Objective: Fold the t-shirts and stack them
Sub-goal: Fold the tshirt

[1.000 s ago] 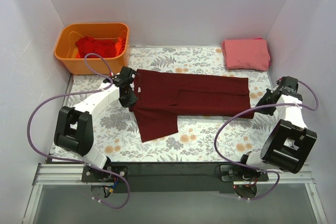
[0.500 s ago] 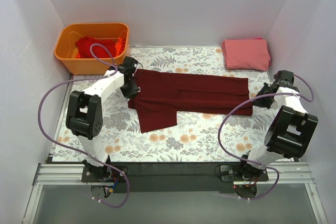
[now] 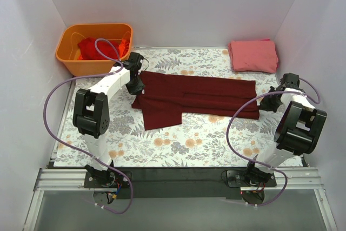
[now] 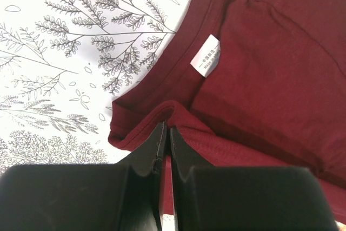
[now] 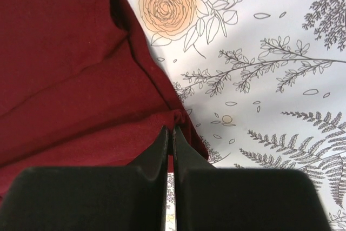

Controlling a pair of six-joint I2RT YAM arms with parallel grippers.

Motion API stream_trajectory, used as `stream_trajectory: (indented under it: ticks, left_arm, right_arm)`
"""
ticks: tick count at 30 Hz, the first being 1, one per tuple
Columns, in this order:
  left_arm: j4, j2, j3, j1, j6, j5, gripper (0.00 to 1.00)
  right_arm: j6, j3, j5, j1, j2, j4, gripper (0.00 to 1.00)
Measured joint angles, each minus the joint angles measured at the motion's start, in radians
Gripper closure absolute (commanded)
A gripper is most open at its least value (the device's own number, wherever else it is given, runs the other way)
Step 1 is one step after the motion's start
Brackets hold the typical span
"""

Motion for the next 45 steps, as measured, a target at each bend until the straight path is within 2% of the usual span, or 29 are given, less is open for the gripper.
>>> stream_trajectory:
  ticks: [13,38,45]
  left_arm:
    - [0.005,0.072,0.017,0.0,0.0,-0.031,1.0]
    - [0.088,0.08,0.019,-0.003,0.027,-0.075,1.0]
    - [0.098,0.08,0.069,-0.018,0.054,-0.098,1.0]
  right_arm:
    - [0.005,0.013,0.01,0.02,0.061,0.043,0.99]
    - [0.006,0.013,0.031,0.035,0.084,0.087,0.97]
    - [0.006,0.007,0.054,0.037,0.089,0.095,0.98]
